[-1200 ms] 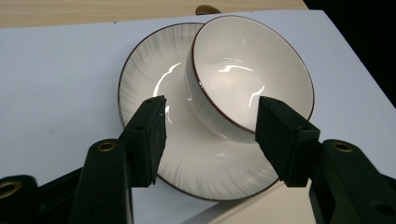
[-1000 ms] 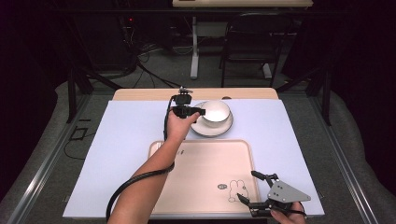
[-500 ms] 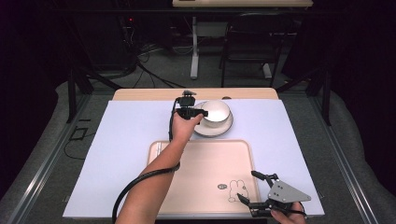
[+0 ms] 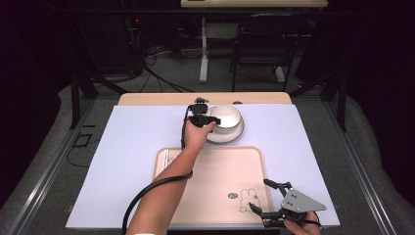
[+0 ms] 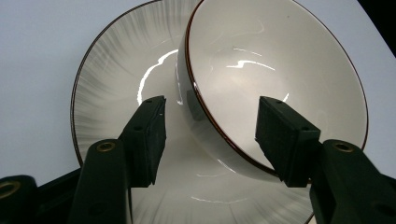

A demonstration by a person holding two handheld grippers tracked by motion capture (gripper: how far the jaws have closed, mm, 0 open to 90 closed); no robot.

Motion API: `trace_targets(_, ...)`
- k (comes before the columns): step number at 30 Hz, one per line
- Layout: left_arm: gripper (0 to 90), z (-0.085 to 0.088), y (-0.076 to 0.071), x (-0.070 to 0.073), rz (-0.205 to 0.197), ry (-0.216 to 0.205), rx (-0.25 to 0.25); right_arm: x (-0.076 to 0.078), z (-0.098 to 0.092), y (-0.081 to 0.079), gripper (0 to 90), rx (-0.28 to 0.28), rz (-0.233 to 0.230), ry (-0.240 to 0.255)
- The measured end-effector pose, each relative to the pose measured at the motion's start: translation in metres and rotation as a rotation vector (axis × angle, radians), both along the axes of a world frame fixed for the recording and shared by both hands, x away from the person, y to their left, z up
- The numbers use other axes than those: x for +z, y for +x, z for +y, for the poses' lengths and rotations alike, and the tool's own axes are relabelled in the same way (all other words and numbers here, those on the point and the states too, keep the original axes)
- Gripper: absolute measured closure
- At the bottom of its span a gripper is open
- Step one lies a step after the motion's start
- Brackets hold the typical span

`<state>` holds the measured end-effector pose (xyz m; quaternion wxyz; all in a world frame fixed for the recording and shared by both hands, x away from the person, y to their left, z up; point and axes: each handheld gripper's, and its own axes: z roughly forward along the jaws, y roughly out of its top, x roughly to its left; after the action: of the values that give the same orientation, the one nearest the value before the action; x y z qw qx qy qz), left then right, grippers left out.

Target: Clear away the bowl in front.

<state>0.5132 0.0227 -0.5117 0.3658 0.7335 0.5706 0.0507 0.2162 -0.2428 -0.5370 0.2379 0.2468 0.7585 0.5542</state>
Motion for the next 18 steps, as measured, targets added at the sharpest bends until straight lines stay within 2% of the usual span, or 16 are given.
trace_targets(7, 43.6, -0.006, 0.002, -0.007, 0.006, -0.019, 0.007, 0.000, 0.000, 0.000, 14.5, 0.001, 0.003, 0.001)
trace_targets(13, 44.4, -0.008, 0.005, -0.013, 0.011, -0.004, 0.011, 0.000, 0.000, 0.000, 14.5, 0.003, 0.006, 0.000)
trace_targets(18, 45.2, -0.011, 0.007, -0.016, 0.019, -0.017, 0.017, 0.000, 0.000, 0.000, 14.5, 0.002, 0.006, 0.001)
